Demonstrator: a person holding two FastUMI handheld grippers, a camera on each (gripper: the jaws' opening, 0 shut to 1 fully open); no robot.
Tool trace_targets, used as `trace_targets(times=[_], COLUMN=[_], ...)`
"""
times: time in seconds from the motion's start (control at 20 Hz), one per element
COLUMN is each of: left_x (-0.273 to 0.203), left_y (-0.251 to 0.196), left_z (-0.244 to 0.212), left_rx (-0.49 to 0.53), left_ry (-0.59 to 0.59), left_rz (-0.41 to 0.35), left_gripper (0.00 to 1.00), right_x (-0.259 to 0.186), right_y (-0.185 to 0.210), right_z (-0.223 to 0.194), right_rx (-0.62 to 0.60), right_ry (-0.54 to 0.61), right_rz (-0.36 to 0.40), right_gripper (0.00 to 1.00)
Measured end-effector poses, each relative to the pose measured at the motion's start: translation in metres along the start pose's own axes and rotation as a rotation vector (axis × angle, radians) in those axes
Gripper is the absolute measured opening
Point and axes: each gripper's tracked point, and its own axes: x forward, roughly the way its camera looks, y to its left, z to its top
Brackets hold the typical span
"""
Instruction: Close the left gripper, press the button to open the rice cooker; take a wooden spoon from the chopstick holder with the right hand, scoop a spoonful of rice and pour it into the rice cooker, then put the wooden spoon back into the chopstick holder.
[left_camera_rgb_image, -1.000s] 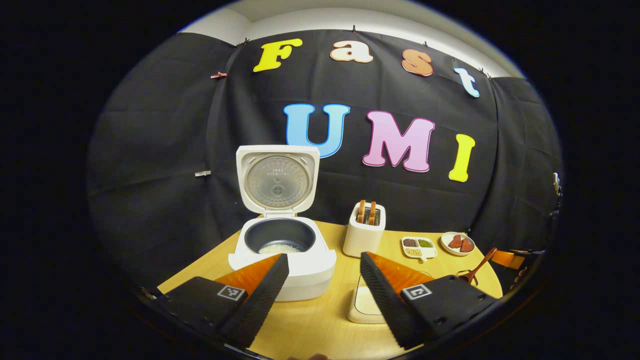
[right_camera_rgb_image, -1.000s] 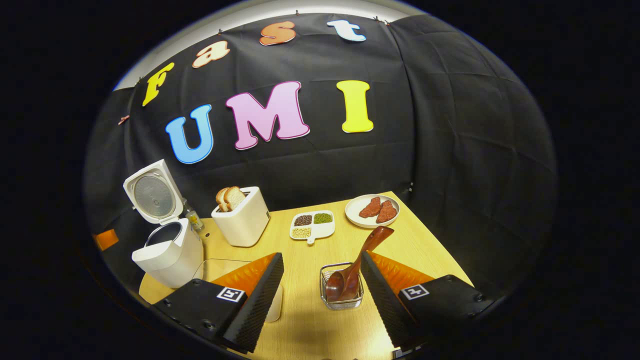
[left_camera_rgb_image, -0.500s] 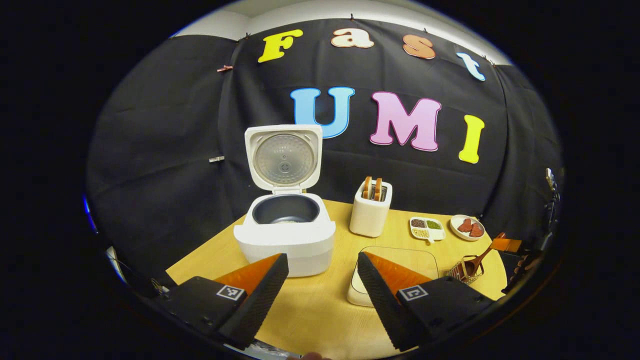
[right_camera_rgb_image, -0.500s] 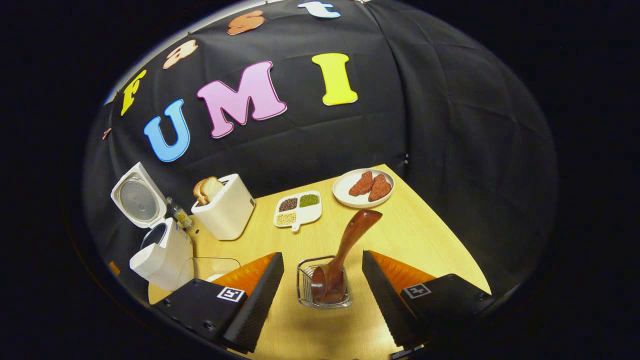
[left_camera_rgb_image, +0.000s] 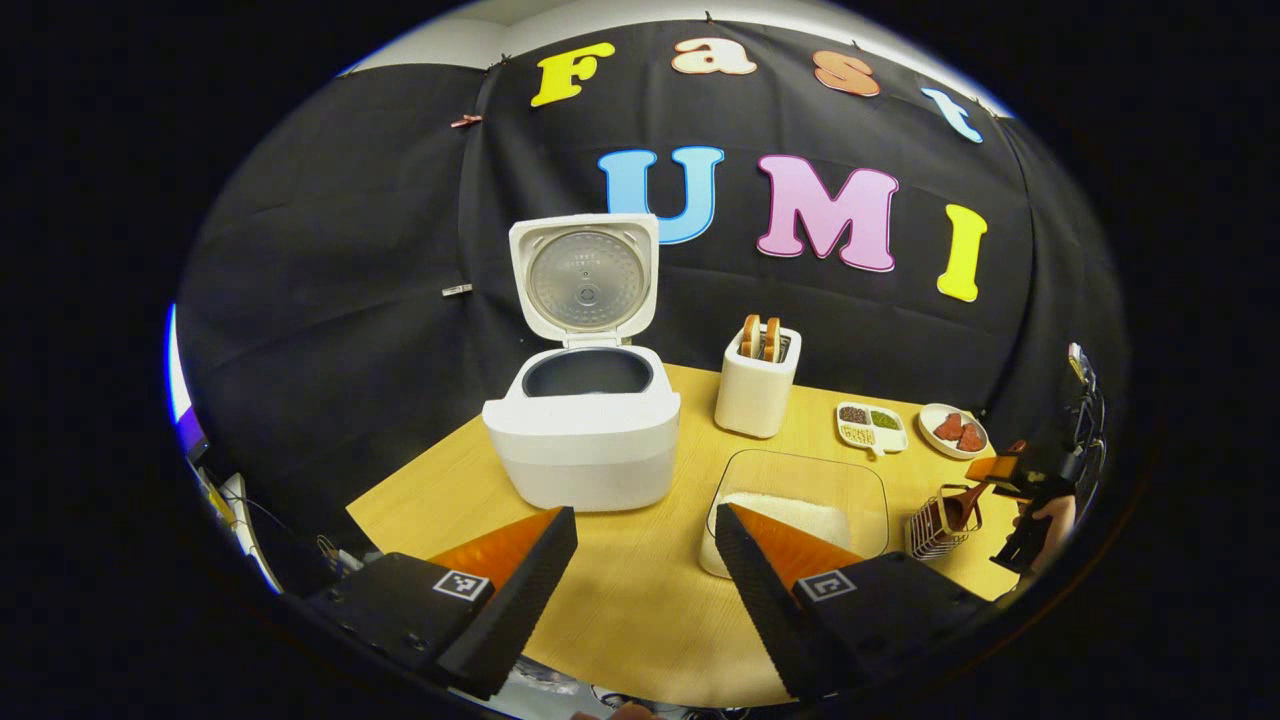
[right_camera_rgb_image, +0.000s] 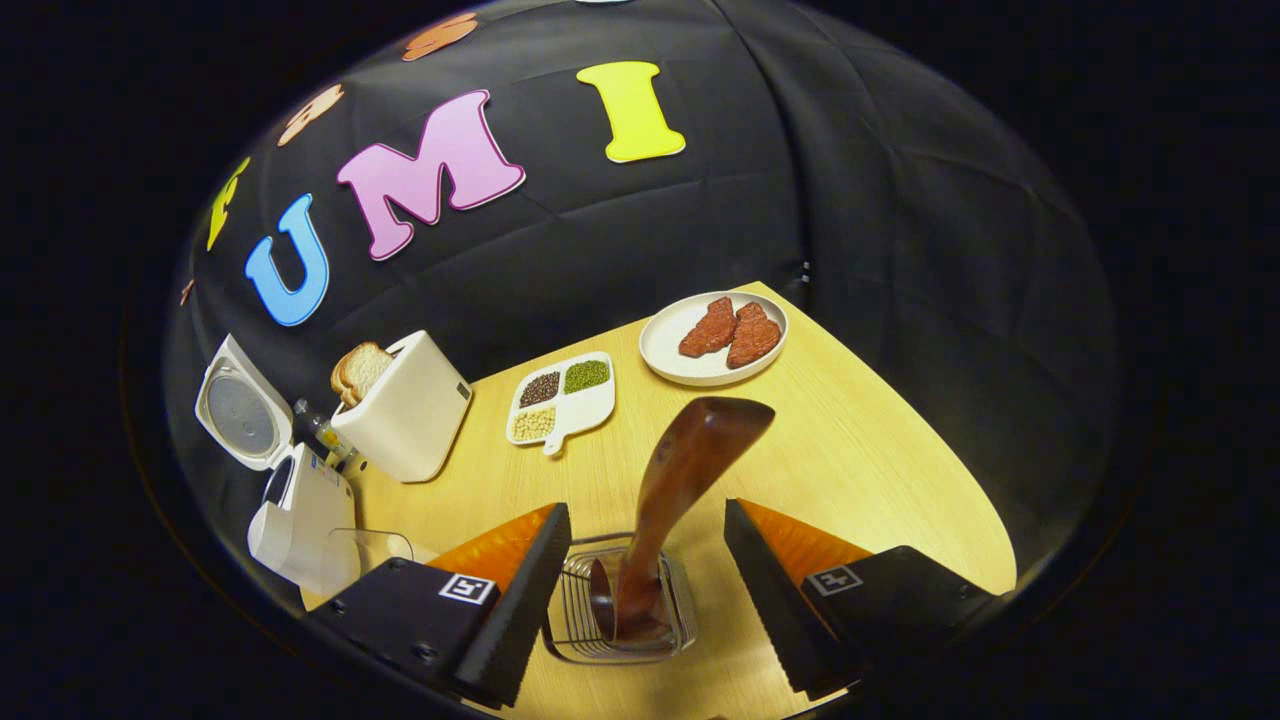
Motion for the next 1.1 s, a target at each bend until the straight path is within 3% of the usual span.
trace_targets(times=[0.25,0.35,0.4,0.45,0.5,0.6,0.65,0.7,1.1], left_x=[-0.003,-0.005,-0.006,-0.007,-0.009,-0.012,-0.013,-0.014,-0.017], left_y=[-0.003,-0.006,-0.006,-0.006,-0.006,-0.009,-0.01,-0.012,-0.023], left_z=[-0.01,-0.014,-0.016,-0.02,-0.023,-0.027,-0.029,-0.028,-0.024], left_rx=[-0.015,-0.027,-0.028,-0.024,-0.02,-0.018,-0.012,-0.003,0.026], left_ry=[0.015,0.019,0.023,0.028,0.032,0.042,0.039,0.034,0.005], left_rz=[0.004,-0.004,-0.005,-0.004,-0.002,-0.005,-0.007,-0.009,-0.073], left_gripper=[0.96,0.96,0.96,0.96,0.96,0.96,0.96,0.96,0.96], right_x=[0.022,0.028,0.029,0.03,0.03,0.033,0.022,0.018,-0.002], right_y=[0.001,-0.002,-0.002,-0.004,-0.004,-0.005,0.003,0.007,0.021], right_z=[0.001,0.005,0.006,0.007,0.007,0.012,0.01,0.01,0.034], right_rx=[0.018,0.006,0.004,0.001,-0.003,-0.007,-0.001,-0.006,-0.044], right_ry=[0.007,0.0,-0.004,-0.005,-0.006,-0.02,-0.015,-0.006,-0.047], right_rz=[0.012,0.013,0.011,0.004,0.002,0.004,0.033,0.04,0.077], right_gripper=[0.91,0.82,0.64,0.64,0.43,0.19,0.19,0.26,0.18])
